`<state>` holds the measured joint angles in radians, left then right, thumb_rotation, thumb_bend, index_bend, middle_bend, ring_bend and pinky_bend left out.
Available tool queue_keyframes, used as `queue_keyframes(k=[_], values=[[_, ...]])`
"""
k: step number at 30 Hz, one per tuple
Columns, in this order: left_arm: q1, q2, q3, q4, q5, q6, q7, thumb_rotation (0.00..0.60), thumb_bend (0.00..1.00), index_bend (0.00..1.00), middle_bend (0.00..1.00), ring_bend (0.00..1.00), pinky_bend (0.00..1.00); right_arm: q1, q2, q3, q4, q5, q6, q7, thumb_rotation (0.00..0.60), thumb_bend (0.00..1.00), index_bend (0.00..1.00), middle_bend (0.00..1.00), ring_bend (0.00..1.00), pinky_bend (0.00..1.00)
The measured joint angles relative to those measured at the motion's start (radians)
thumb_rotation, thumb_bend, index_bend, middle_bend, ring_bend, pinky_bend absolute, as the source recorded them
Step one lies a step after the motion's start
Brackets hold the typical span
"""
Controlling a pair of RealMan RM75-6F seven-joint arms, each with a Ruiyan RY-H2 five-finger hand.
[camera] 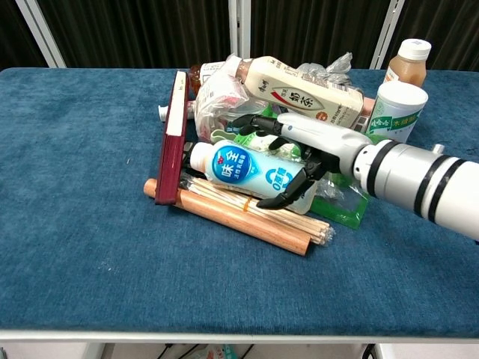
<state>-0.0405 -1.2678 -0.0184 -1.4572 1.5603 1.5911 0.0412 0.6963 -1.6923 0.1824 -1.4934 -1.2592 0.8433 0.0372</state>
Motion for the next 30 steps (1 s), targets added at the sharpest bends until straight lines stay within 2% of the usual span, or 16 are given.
queue_keyframes(k=[1, 6, 8, 11, 14, 23, 30], values=[[0.001, -0.002, 0.000, 0.003, 0.001, 0.001, -0.003, 0.600, 0.09, 0.17, 0.20, 0.16, 0.19, 0.002, -0.016, 0.001, 0.018, -0.005, 0.011, -0.004, 0.600, 0.21, 0.06, 0.16, 0.07, 0.30], [0.006, -0.003, 0.002, 0.008, 0.003, 0.007, -0.006, 0.600, 0.09, 0.17, 0.20, 0.16, 0.19, 0.002, -0.078, -0.009, 0.099, -0.071, 0.088, -0.004, 0.600, 0.41, 0.41, 0.39, 0.33, 0.62], [0.009, -0.002, 0.001, 0.007, 0.003, 0.011, -0.007, 0.600, 0.09, 0.17, 0.20, 0.16, 0.19, 0.000, -0.094, -0.015, 0.123, -0.104, 0.117, 0.005, 0.600, 0.49, 0.53, 0.46, 0.41, 0.70], [0.012, 0.002, 0.002, 0.004, 0.005, 0.016, -0.007, 0.600, 0.09, 0.17, 0.20, 0.16, 0.19, -0.002, -0.113, -0.027, 0.154, -0.165, 0.167, 0.031, 0.600, 0.57, 0.65, 0.53, 0.48, 0.76], [0.015, 0.004, 0.002, 0.001, 0.004, 0.018, -0.006, 0.600, 0.09, 0.18, 0.20, 0.16, 0.19, -0.002, -0.116, -0.035, 0.164, -0.210, 0.201, 0.078, 0.600, 0.59, 0.69, 0.54, 0.50, 0.77], [0.021, 0.011, 0.001, -0.019, 0.007, 0.026, 0.013, 0.600, 0.09, 0.17, 0.20, 0.16, 0.19, 0.026, -0.065, -0.039, 0.113, -0.371, 0.308, 0.236, 0.600, 0.59, 0.69, 0.53, 0.49, 0.77], [0.030, 0.020, 0.002, -0.048, 0.009, 0.036, 0.038, 0.600, 0.09, 0.18, 0.20, 0.16, 0.19, 0.098, -0.046, -0.001, 0.038, -0.426, 0.325, 0.240, 0.600, 0.58, 0.69, 0.53, 0.49, 0.77]])
